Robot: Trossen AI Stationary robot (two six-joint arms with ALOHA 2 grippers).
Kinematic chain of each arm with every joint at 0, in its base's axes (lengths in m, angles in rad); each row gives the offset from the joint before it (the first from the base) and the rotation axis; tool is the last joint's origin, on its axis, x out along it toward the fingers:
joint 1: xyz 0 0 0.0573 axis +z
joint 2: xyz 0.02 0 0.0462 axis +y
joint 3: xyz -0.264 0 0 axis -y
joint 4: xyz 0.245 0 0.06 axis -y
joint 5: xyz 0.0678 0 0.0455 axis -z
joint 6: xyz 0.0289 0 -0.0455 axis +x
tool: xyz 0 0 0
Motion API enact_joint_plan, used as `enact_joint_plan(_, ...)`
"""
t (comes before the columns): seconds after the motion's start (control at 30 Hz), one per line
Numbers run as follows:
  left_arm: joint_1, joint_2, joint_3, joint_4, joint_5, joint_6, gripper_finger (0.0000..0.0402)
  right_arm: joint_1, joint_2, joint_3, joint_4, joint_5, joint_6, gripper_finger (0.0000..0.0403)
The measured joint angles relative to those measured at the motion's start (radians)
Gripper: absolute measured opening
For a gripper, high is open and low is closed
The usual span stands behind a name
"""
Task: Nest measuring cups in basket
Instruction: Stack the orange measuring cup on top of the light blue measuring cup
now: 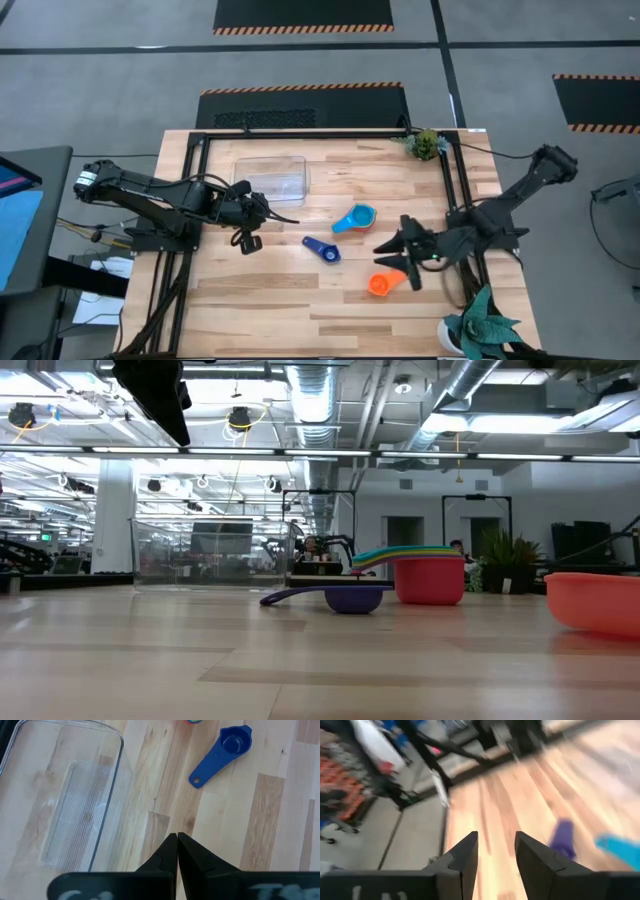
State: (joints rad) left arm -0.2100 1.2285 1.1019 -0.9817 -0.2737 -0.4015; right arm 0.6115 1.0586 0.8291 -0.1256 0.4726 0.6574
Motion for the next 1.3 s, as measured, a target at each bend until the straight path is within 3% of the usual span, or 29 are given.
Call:
enact_joint_plan(0.17, 0.0, 0.0, 0.0, 0.0, 0.0, 0.0, 0.0, -0.026, 0.083, 0.0, -0.072, -0.043, 0.172, 0.0155)
enact_joint_plan(0.43, 0.0, 0.0, 0.0, 0.0, 0.003, 0.013, 0.0, -0.039, 0.257, 0.0, -0.198, -0.171, 0.304, 0.0144)
enact_joint_plan(0.83, 0.0, 0.0, 0.0, 0.0, 0.033, 0.016, 0.0, -0.1, 0.452, 0.0, -0.288, -0.44, 0.217, 0.0147)
enact_joint_plan(1.3, -0.007, 0.0, 0.0, 0.0, 0.033, 0.021, 0.0, -0.177, 0.467, 0.0, -0.341, -0.448, 0.063, 0.0139)
